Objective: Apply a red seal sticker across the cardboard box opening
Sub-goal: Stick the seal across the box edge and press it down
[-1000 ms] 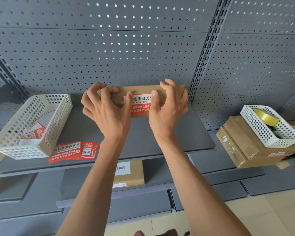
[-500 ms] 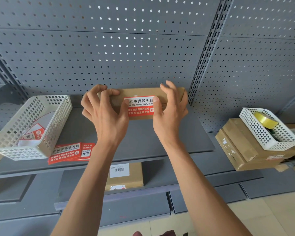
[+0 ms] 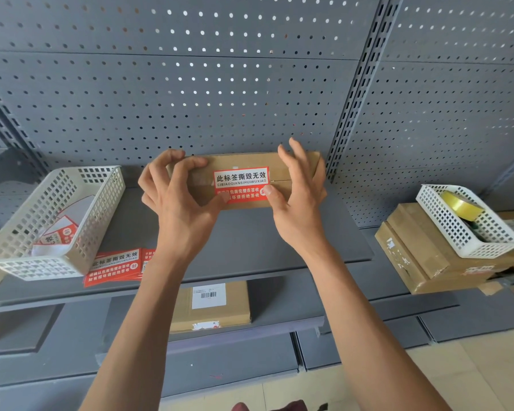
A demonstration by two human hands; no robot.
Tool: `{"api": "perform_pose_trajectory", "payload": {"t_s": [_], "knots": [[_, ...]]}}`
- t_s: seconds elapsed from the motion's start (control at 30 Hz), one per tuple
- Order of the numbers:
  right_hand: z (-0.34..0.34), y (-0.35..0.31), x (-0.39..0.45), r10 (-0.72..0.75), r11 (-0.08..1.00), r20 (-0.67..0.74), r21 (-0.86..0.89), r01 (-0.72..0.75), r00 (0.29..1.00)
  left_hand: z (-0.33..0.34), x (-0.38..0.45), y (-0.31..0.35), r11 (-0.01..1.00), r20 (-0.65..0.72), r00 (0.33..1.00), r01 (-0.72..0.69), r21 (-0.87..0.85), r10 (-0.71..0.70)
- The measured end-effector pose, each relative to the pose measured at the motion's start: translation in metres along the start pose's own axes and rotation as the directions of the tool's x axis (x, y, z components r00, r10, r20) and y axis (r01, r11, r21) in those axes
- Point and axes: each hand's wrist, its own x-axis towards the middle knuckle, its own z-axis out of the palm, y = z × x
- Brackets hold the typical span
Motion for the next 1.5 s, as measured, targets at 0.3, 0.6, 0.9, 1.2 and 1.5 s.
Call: {"api": "perform_pose_trajectory", "payload": {"t_s": [0.3, 0.6, 0.9, 1.2, 1.5], "knots": [[-0.013, 0.003, -0.001, 0.007, 0.998, 0.165, -0.064, 0.004, 0.986, -0.002, -0.002, -0.005, 0.998, 0.045, 0.998, -0.052, 0.04, 0.05], [-0.002, -0.007, -0.002, 0.028, 0.992, 0.084, -0.124, -0.018, 0.996, 0.005, -0.002, 0.004, 0.998, -0.004, 1.0, -0.017, 0.056, 0.017], [-0.003, 0.001, 0.001, 0.003, 0.993, 0.1, -0.117, 0.009, 0.995, 0.001, -0.001, -0.002, 1.0, 0.023, 1.0, -0.007, 0.028, 0.006], [-0.005, 0.0, 0.0, 0.018, 1.0, 0.047, 0.012, -0.018, 0.999, -0.004, -0.002, -0.001, 0.999, 0.023, 1.0, -0.009, -0.042, 0.01], [0.006, -0.006, 0.002, 0.031, 0.995, -0.015, -0.093, -0.033, 0.999, 0.003, 0.0, 0.003, 1.0, -0.032, 0.999, 0.03, 0.002, -0.03]]}}
